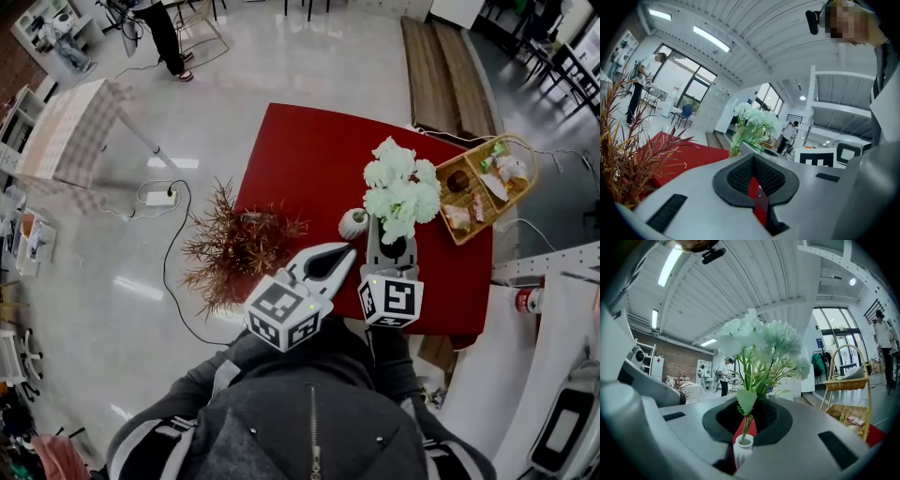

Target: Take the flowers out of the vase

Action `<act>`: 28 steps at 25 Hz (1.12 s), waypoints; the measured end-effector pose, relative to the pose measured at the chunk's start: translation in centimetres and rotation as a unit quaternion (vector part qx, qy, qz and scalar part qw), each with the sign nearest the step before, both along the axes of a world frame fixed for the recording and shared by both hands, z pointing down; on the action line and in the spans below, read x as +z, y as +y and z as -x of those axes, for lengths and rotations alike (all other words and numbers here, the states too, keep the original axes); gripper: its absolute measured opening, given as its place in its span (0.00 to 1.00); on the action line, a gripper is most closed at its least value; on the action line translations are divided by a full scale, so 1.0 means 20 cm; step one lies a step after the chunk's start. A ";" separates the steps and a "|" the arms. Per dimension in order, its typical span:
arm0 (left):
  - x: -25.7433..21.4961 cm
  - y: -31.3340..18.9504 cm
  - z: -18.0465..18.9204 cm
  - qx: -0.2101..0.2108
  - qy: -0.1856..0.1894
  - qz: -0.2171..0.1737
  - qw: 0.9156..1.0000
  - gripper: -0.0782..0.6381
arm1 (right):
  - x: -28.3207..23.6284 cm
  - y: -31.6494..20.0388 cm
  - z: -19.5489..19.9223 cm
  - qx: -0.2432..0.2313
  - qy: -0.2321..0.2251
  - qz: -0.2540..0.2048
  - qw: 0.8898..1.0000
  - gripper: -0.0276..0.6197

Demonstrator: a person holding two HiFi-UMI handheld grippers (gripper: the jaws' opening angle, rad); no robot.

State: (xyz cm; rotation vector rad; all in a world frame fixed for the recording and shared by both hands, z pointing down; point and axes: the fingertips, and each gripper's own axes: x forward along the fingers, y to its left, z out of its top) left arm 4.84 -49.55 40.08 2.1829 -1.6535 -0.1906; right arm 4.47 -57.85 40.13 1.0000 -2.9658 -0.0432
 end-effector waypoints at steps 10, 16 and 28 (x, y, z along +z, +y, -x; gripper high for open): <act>0.01 0.00 -0.03 0.019 0.008 0.001 1.000 0.12 | -0.19 -0.01 -0.08 0.023 -0.018 -0.018 0.999 0.09; 0.02 -0.01 -0.04 0.028 0.013 0.001 1.000 0.12 | -0.32 -0.01 -0.14 0.031 -0.033 -0.045 0.998 0.09; 0.03 -0.04 -0.16 0.082 0.024 0.002 0.996 0.12 | -0.40 -0.02 -0.41 0.100 -0.034 -0.054 0.993 0.09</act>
